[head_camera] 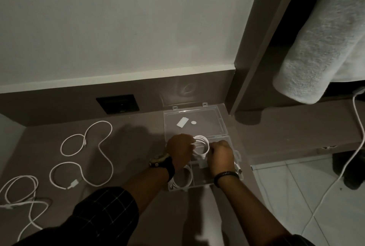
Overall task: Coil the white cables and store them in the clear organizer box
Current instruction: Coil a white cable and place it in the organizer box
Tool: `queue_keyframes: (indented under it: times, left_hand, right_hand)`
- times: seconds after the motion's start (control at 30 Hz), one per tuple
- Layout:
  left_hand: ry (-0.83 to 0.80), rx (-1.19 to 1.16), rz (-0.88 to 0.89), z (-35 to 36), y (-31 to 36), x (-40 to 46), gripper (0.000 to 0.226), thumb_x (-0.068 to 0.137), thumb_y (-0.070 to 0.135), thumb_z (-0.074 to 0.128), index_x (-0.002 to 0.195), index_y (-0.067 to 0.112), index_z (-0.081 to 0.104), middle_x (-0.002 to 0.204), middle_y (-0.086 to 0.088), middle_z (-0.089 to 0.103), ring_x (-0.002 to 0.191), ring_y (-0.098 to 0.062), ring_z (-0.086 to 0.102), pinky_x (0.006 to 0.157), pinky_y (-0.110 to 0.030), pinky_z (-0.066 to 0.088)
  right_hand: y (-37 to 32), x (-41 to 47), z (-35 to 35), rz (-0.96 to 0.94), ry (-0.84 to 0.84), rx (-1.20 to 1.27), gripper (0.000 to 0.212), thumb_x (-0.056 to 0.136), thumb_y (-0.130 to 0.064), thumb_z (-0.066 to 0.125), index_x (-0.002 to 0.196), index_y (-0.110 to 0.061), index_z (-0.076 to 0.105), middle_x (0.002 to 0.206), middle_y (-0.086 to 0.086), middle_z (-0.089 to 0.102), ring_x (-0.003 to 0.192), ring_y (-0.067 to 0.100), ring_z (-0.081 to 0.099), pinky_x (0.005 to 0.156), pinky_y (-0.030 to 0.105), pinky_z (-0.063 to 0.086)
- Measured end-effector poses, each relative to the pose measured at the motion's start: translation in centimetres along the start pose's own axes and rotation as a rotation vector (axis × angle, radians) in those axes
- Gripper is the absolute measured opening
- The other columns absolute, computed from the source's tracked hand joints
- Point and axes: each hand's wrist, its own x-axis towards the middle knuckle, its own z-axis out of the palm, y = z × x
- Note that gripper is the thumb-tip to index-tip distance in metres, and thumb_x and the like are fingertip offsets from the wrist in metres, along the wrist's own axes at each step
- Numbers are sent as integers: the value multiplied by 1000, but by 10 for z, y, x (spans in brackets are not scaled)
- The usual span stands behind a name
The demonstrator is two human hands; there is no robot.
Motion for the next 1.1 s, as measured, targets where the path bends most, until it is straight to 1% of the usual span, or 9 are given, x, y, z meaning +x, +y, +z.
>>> queue_keyframes:
  times: [0.17, 0.3, 0.43, 0.63, 0.7, 0.8, 0.93, 1.03, 1.1]
  left_hand:
    - [-88, 179, 190, -9, -5, -5, 26, 93, 13, 47, 107, 1, 65, 110, -16, 68, 98, -34, 64, 87, -39, 47]
    - [-116, 368, 256, -7, -6, -8, 30, 95, 9, 41, 118, 5, 60, 123, -14, 62, 100, -33, 61, 87, -39, 50]
    - [-143, 399, 303, -5, -7, -9, 24, 89, 7, 48, 107, 5, 64, 131, -14, 58, 96, -33, 60, 84, -40, 50]
    - [-199, 539, 361, 3, -5, -9, 23, 90, 12, 48, 104, 7, 64, 114, -13, 65, 98, -30, 59, 84, -36, 48]
    - [-230, 545, 320, 4, -2, -9, 21, 87, 13, 53, 104, 6, 64, 110, -13, 64, 99, -32, 57, 84, -40, 50]
    - [-218, 600, 253, 9, 3, -12, 22, 82, 13, 60, 101, 4, 64, 105, -15, 64, 97, -37, 54, 76, -42, 52]
    - [-164, 506, 94, 18, 10, -13, 24, 84, 14, 55, 105, 3, 61, 102, -20, 63, 99, -42, 54, 80, -46, 48]
    - [-163, 542, 139, 20, 7, -10, 18, 86, 11, 48, 96, 7, 62, 99, -15, 66, 99, -39, 53, 81, -44, 46]
    - [-206, 565, 148, 19, 2, -7, 19, 87, 13, 46, 98, 8, 61, 102, -15, 67, 97, -39, 56, 86, -46, 47]
  right_hand:
    - [0, 2, -8, -68, -128, 9, 29, 94, -17, 45, 92, 1, 68, 106, 20, 61, 88, 28, 60, 81, 27, 44]
    - [-3, 4, -8, -10, -213, 73, 31, 95, -25, 45, 121, -12, 55, 114, 11, 58, 102, 32, 59, 93, 36, 47]
    - [-5, 2, -1, 93, -206, 187, 8, 93, -23, 44, 88, -21, 50, 77, 4, 60, 72, 23, 60, 55, 24, 39]
    - [-2, 1, 1, 121, -219, 128, 13, 81, -10, 43, 78, -23, 42, 73, 11, 58, 66, 26, 58, 55, 30, 38]
    - [-4, 2, 0, 129, -215, 144, 17, 82, -6, 44, 84, -22, 46, 73, 8, 56, 70, 28, 58, 57, 32, 43]
    - [-2, 7, -8, 25, -245, 64, 17, 90, -11, 52, 98, -7, 65, 83, 9, 57, 89, 28, 63, 81, 28, 46]
    - [7, 9, -32, -44, -452, 276, 25, 83, -24, 70, 71, -2, 74, 82, 18, 74, 77, 26, 69, 70, 28, 54]
    - [6, 5, -38, -132, -534, 212, 12, 75, -17, 78, 78, -6, 77, 83, 9, 76, 68, 3, 65, 68, 14, 48]
    - [3, 4, -37, -181, -555, 148, 11, 76, -17, 77, 81, -7, 77, 86, 8, 76, 67, 0, 62, 68, 8, 46]
